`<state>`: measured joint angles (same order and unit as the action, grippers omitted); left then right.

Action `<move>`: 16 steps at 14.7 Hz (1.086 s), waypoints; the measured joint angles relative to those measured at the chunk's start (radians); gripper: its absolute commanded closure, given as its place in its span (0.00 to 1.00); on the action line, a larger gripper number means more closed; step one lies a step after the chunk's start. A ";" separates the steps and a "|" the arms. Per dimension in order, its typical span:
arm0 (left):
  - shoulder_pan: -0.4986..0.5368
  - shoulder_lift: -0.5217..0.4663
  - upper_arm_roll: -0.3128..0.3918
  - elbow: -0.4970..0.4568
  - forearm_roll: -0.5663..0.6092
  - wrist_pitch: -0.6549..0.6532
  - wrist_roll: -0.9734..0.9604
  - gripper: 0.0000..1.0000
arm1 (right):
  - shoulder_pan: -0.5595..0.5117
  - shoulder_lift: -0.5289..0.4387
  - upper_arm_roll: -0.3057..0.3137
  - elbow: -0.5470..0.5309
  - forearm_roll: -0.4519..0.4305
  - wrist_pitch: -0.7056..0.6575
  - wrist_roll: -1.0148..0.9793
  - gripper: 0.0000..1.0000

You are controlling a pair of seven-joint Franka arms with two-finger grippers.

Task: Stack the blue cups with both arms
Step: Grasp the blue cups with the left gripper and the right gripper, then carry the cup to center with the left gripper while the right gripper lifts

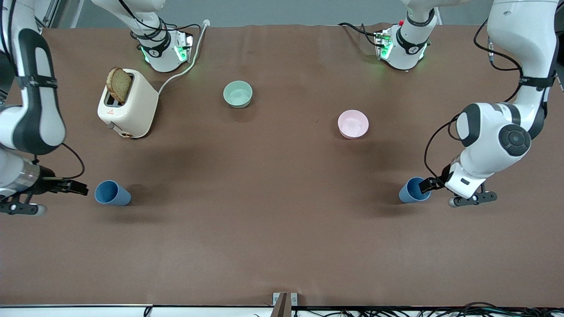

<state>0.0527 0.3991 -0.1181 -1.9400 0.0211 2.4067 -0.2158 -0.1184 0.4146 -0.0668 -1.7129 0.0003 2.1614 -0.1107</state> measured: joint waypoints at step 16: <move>-0.024 0.000 -0.042 0.063 0.000 -0.051 -0.024 1.00 | -0.002 0.090 -0.002 -0.182 0.000 0.276 -0.038 0.99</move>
<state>0.0286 0.3994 -0.1604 -1.8774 0.0211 2.3554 -0.2399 -0.1206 0.5051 -0.0692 -1.8949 0.0004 2.4378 -0.1487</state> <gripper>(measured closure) 0.956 0.665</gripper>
